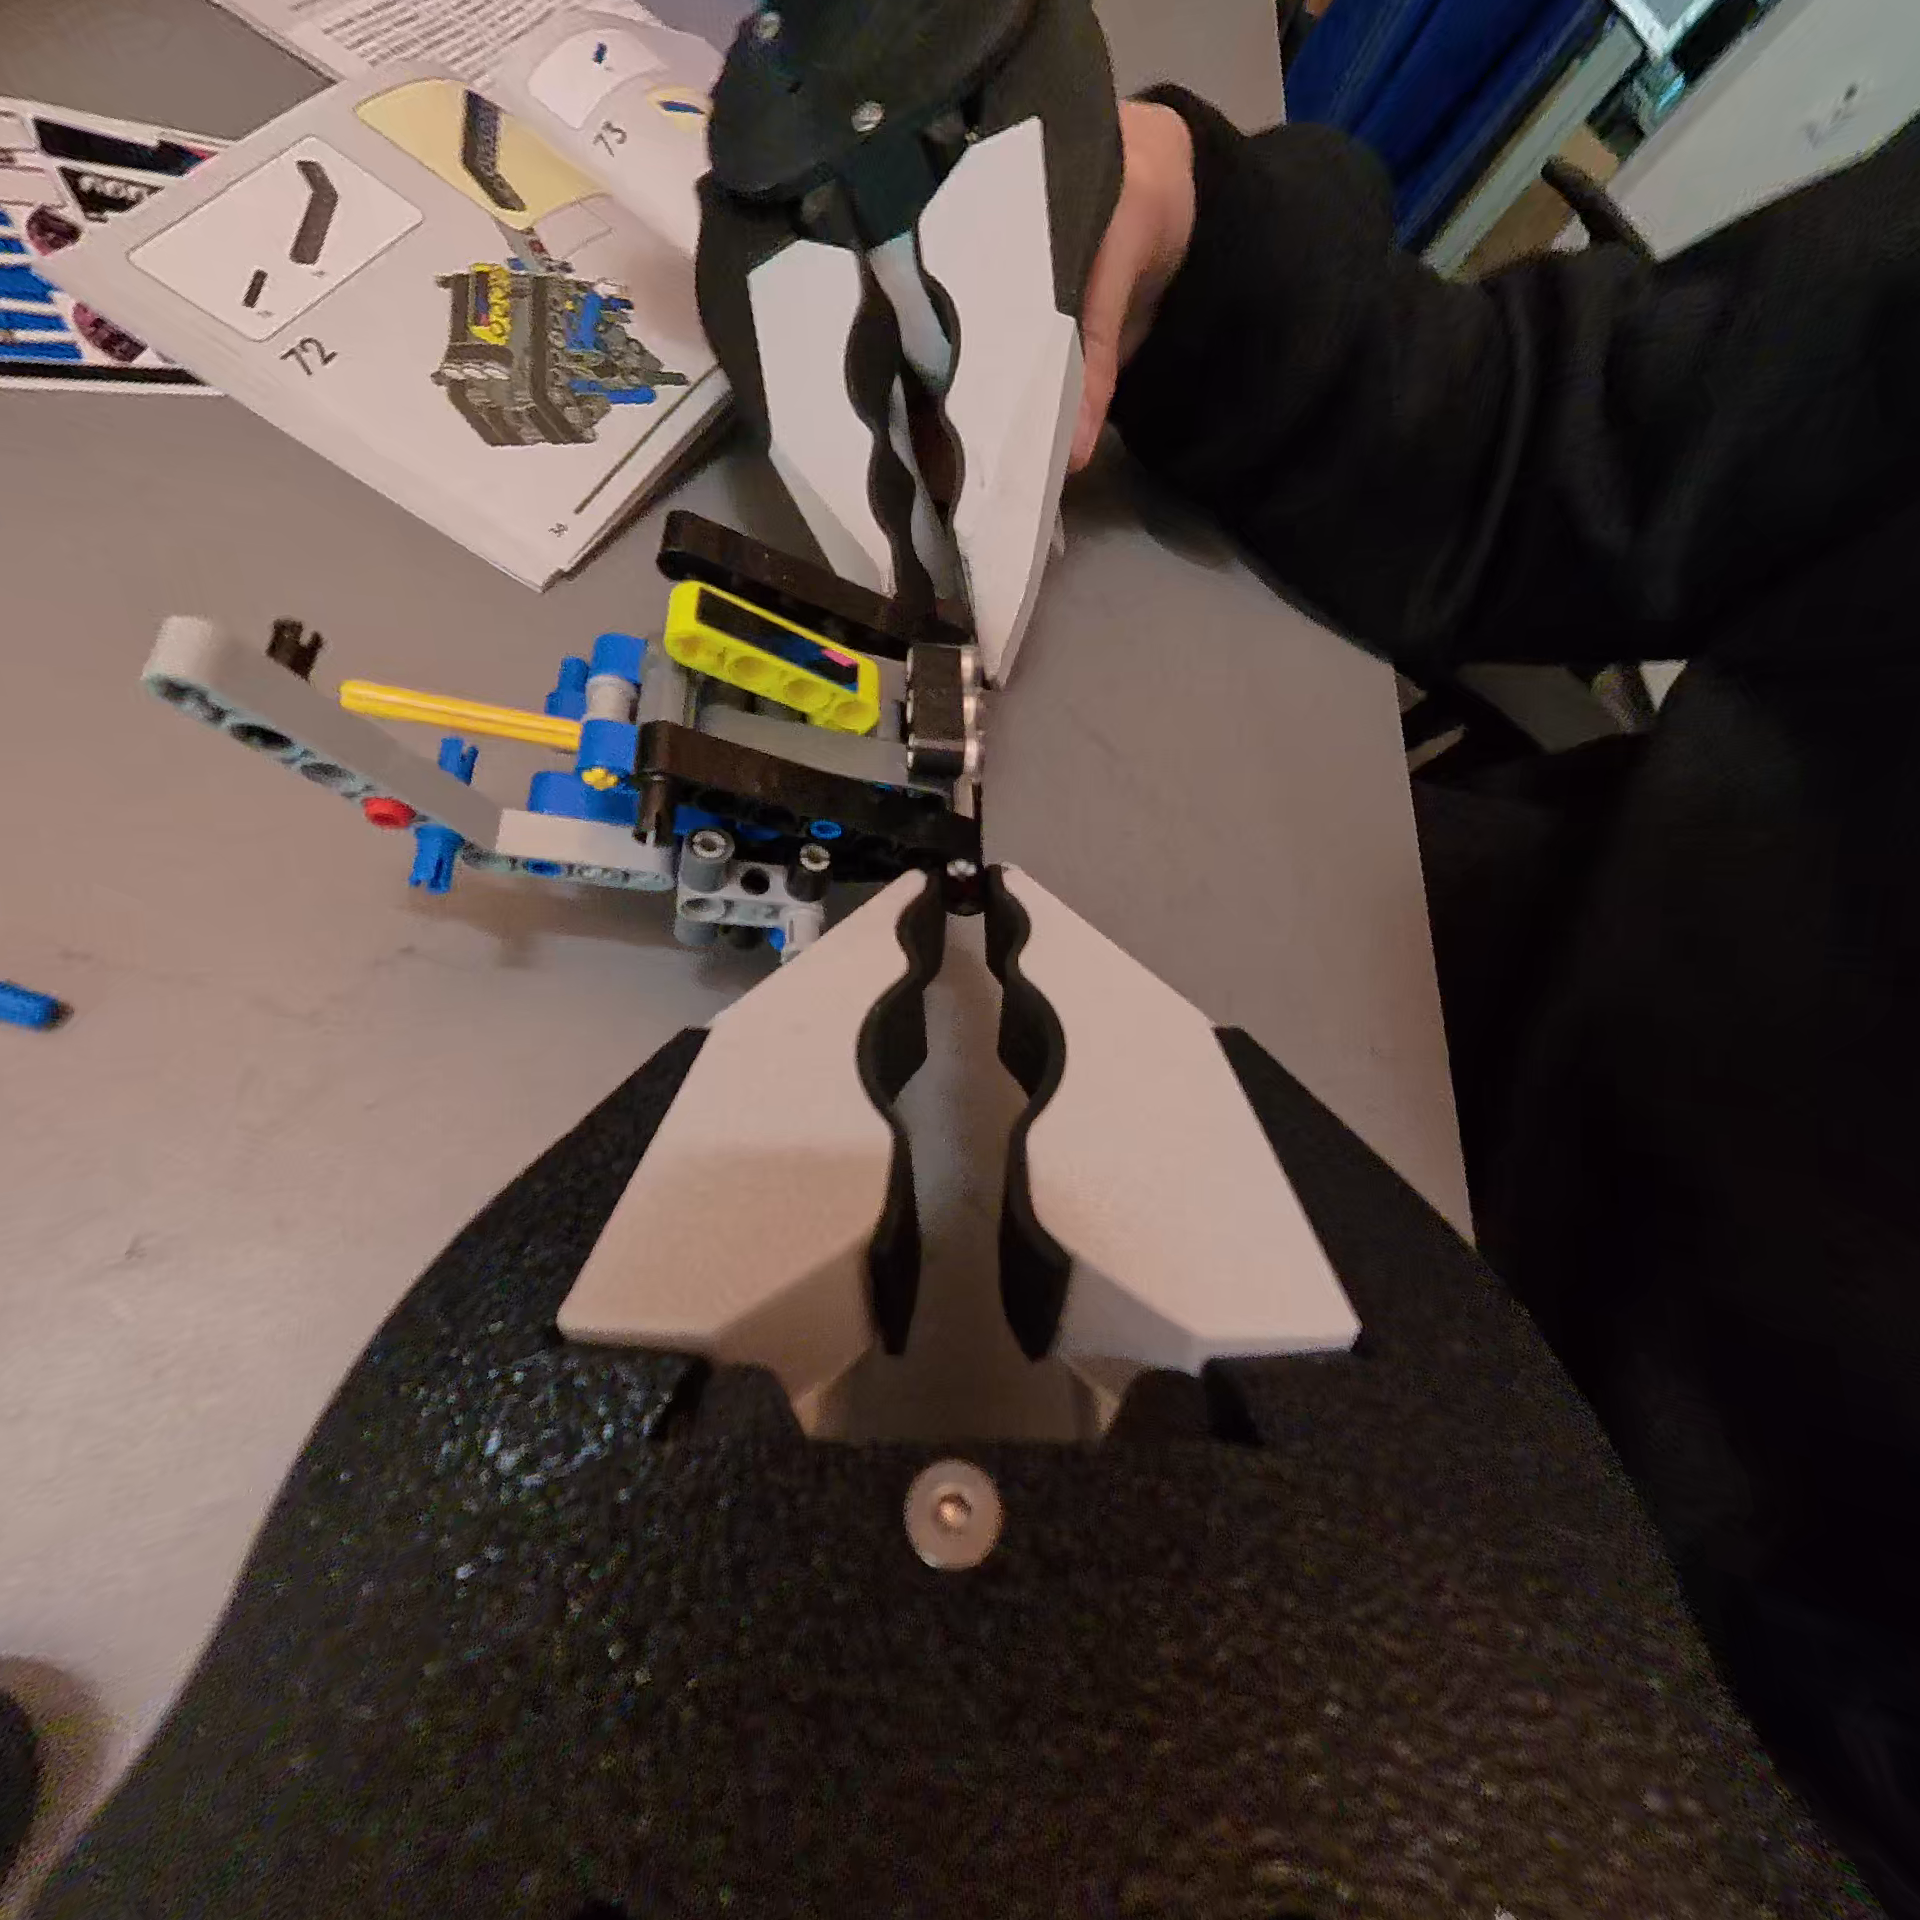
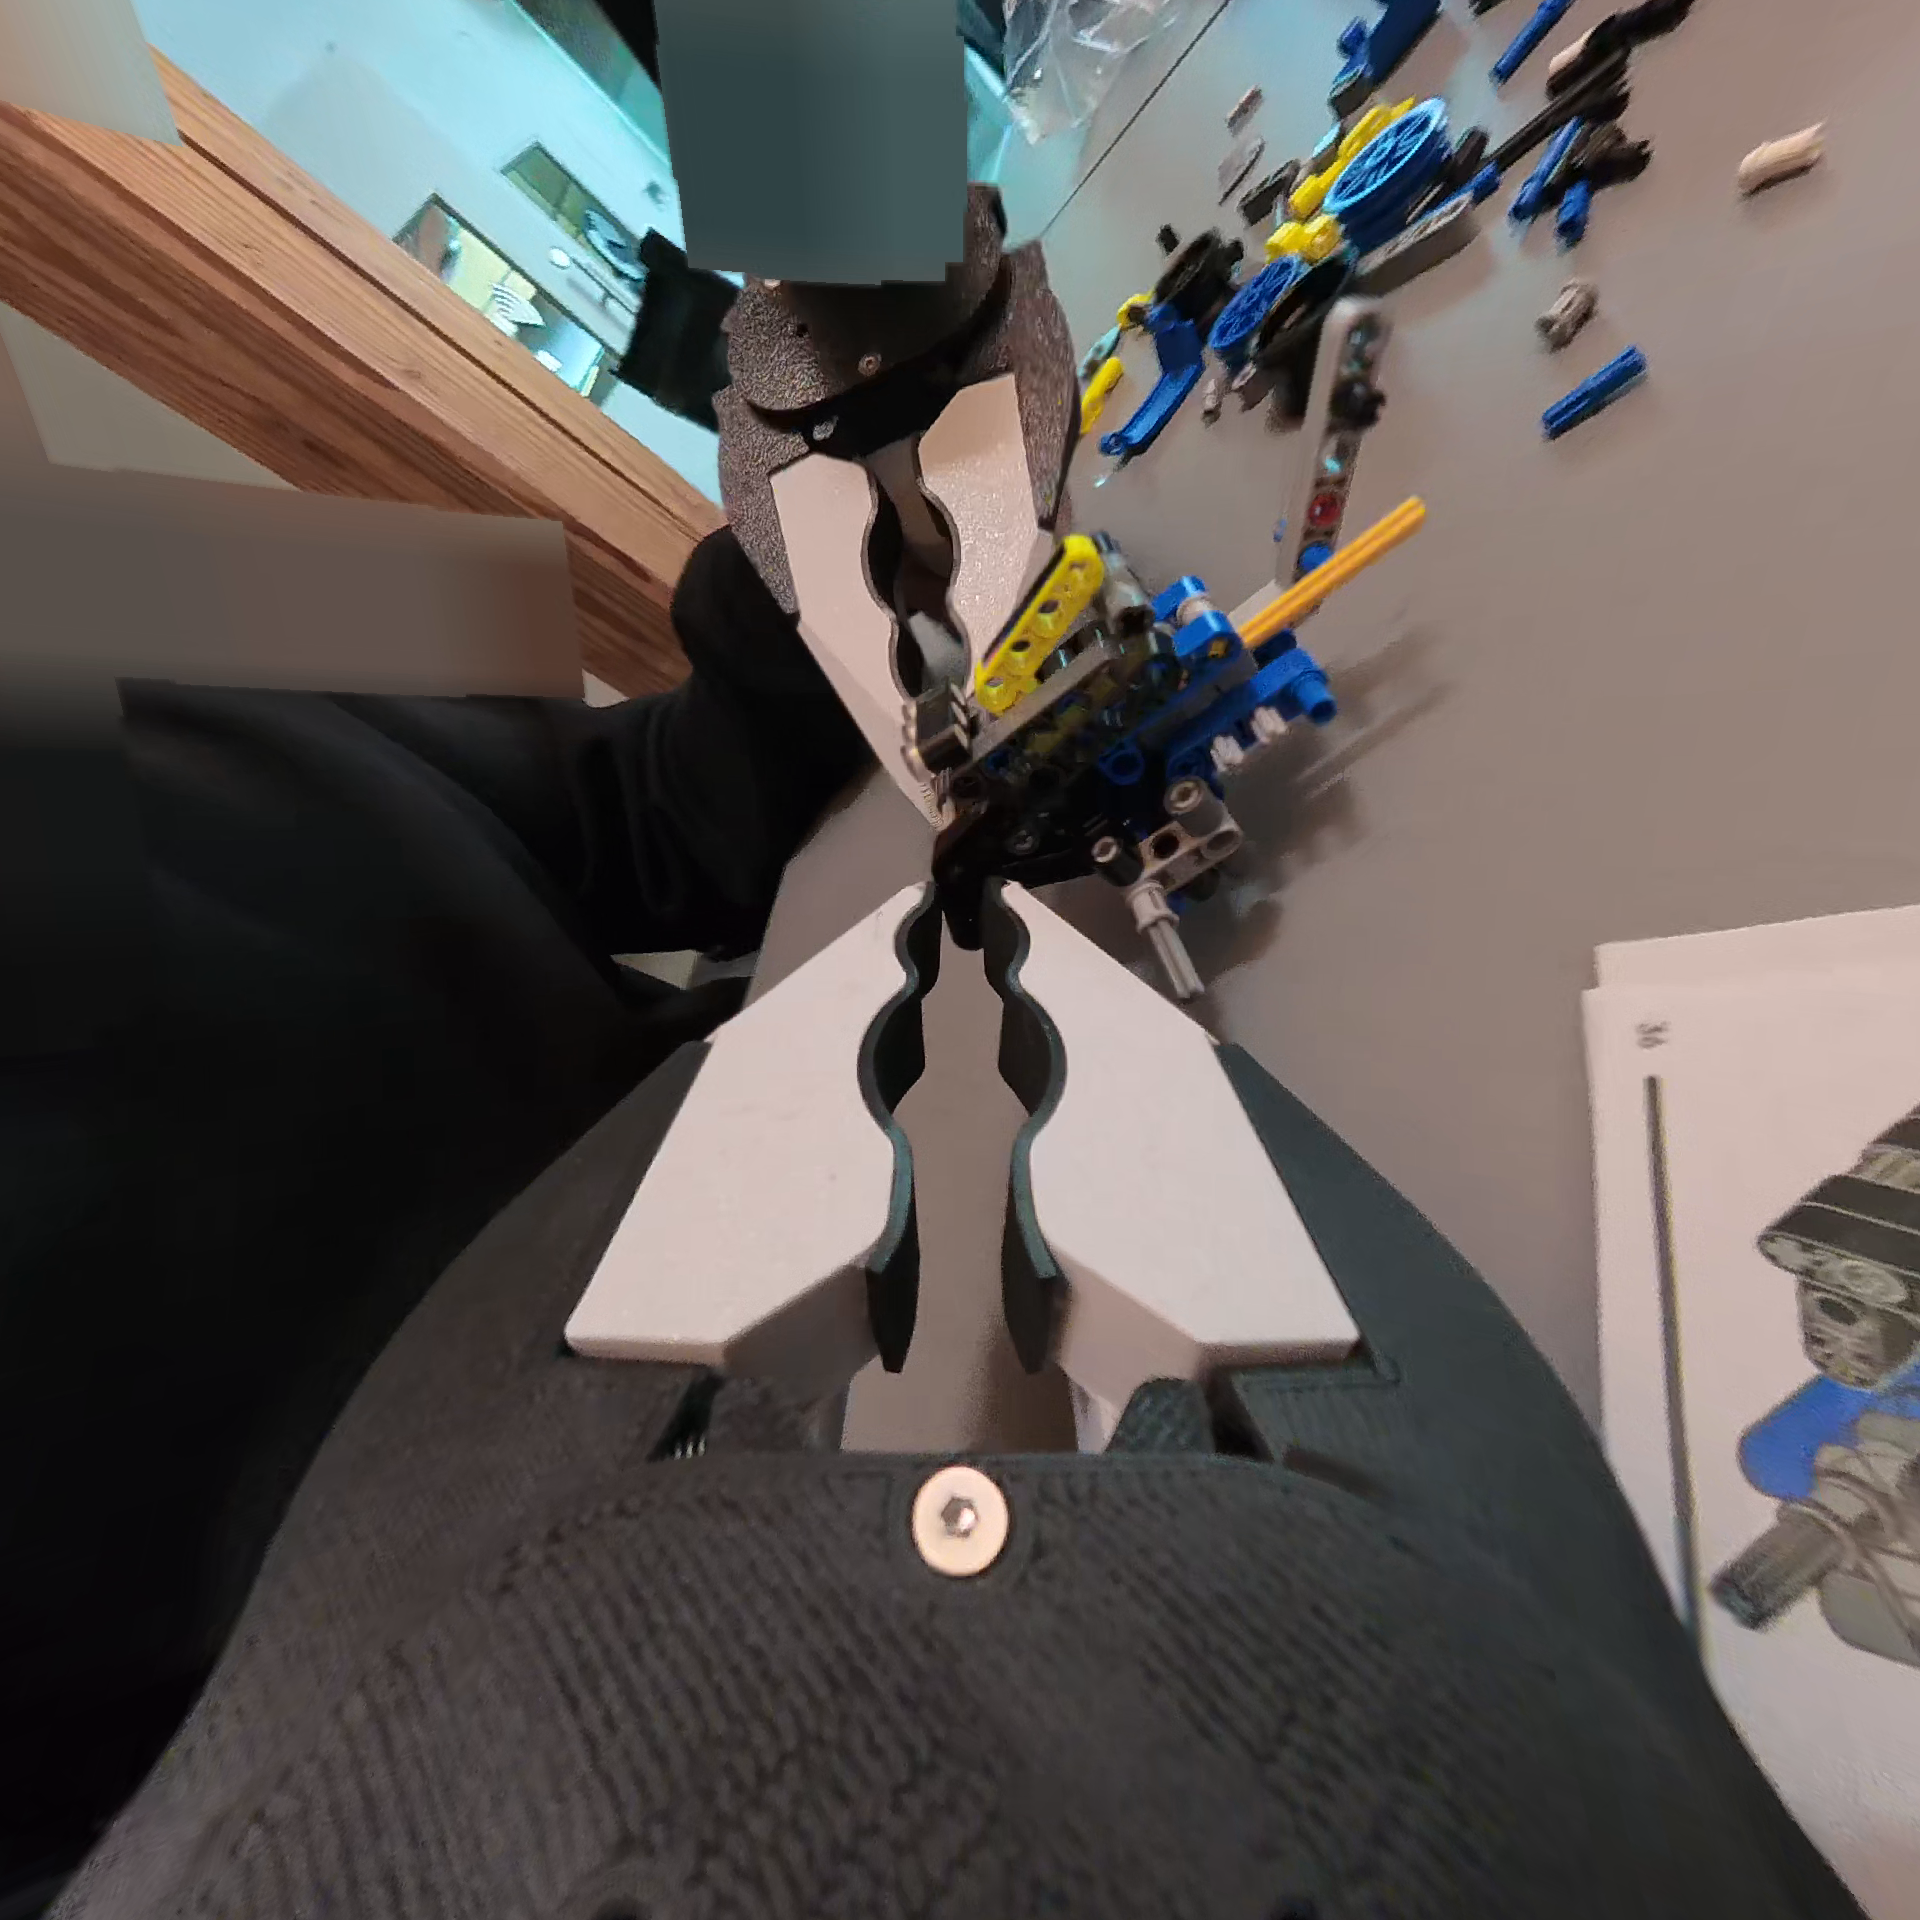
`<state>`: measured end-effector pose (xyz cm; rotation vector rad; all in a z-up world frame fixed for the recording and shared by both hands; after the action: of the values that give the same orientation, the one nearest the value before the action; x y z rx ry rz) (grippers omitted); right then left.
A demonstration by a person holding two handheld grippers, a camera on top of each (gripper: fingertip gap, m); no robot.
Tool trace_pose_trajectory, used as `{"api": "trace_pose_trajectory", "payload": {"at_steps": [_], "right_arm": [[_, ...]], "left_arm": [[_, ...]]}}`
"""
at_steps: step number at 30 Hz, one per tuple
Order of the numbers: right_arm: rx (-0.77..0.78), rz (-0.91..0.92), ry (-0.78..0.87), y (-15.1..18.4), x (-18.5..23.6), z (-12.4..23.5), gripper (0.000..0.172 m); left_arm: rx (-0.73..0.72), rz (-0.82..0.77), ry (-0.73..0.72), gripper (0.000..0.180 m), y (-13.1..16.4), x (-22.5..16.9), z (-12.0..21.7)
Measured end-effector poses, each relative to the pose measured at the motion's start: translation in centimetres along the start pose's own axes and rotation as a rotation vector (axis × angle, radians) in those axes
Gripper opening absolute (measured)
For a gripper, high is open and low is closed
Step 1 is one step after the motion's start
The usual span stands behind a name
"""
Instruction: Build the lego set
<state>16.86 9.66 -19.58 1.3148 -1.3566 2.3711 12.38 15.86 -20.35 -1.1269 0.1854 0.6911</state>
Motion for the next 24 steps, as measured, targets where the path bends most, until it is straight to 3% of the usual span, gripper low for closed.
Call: {"api": "trace_pose_trajectory", "payload": {"at_steps": [1, 15, 24], "right_arm": [[0.001, 0.035, 0.016, -0.1, 0.0, 0.0, 0.005], [-0.013, 0.227, 0.08, -0.7, 1.0, -0.5, 0.007], [-0.108, 0.13, -0.108, -1.6, 2.6, 0.0, 0.006]], "left_arm": [[-0.008, 0.021, 0.009, 0.004, 0.0, 0.1, 0.0], [-0.074, 0.079, 0.098, 0.004, -0.2, -0.2, 0.5], [-0.149, 0.022, 0.16, 0.004, -1.3, -1.3, 0.9]]}}
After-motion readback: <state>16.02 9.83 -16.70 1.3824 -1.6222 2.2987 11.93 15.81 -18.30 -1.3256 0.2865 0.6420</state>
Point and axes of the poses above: each gripper's, where its closed fingertips meet, z back along the fingers, y out of its underside, x = y × z across the jaws, the point moved 3 cm from there along z, back along the fingers, and after that the axes turned 2 degrees about y, right-handed, at the moved point
